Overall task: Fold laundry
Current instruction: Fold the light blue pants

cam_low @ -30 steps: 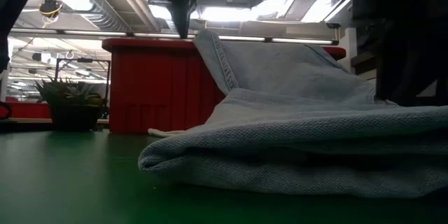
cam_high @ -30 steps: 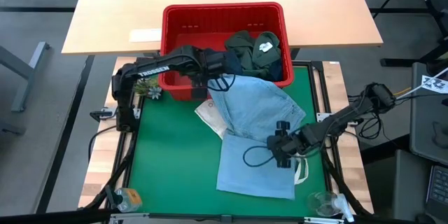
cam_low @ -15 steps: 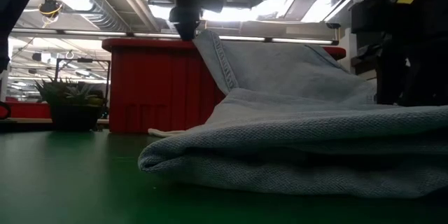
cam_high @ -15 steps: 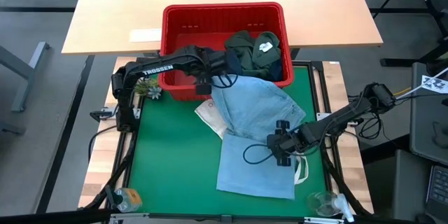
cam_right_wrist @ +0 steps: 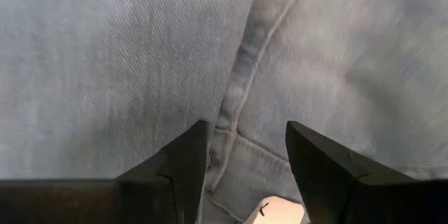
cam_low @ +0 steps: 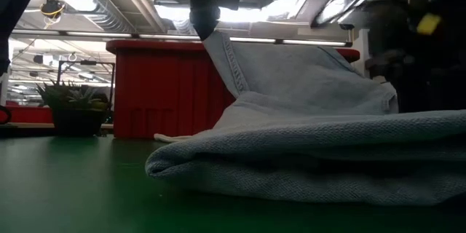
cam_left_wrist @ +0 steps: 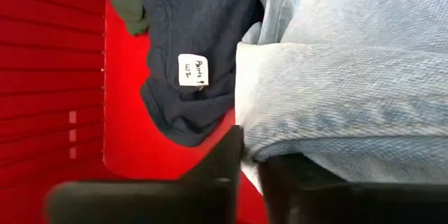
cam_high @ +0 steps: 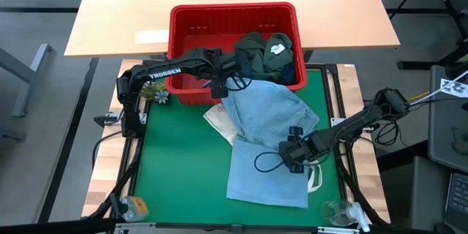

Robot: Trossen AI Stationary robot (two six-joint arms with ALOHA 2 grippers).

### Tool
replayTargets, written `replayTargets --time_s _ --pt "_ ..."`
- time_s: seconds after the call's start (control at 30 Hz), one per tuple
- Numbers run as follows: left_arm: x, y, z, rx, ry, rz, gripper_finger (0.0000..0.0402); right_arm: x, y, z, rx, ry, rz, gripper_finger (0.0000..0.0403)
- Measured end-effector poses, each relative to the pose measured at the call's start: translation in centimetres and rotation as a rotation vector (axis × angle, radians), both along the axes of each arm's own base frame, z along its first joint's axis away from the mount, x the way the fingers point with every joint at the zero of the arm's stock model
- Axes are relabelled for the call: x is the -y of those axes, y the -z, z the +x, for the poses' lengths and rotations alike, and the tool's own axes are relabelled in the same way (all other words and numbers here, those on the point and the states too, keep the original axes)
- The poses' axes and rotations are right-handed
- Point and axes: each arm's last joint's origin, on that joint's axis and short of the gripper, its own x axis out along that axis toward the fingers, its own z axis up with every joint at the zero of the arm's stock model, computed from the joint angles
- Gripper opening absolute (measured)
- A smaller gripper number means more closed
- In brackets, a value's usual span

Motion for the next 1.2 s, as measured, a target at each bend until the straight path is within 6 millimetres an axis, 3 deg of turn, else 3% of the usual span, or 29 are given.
replayTargets --time_s 0.2,0.43,0.63,0.8,1.2 --pt "1.0 -0.4 0.2 -0.009 0.002 0.052 0.0008 0.2 0.8 -0.5 -0.019 0.062 0.003 0.0193" --pt "3.1 -3.8 0.6 0.093 0.046 0.085 0.0005 0.5 0.9 -1.3 -0.118 0.131 0.035 0.0193" --pt "5.5 -6.4 -0.3 0.115 0.061 0.061 0.0004 0.5 1.0 -1.9 -0.196 0.143 0.067 0.0193" --pt "7.7 -7.0 -1.6 0.046 0.037 0.020 0.0004 0.5 1.0 -2.2 -0.246 0.140 0.103 0.0193" --pt "13.3 -7.5 -1.8 0.117 0.150 -0.136 0.0006 0.4 1.1 -3.0 -0.383 0.135 0.198 0.0193"
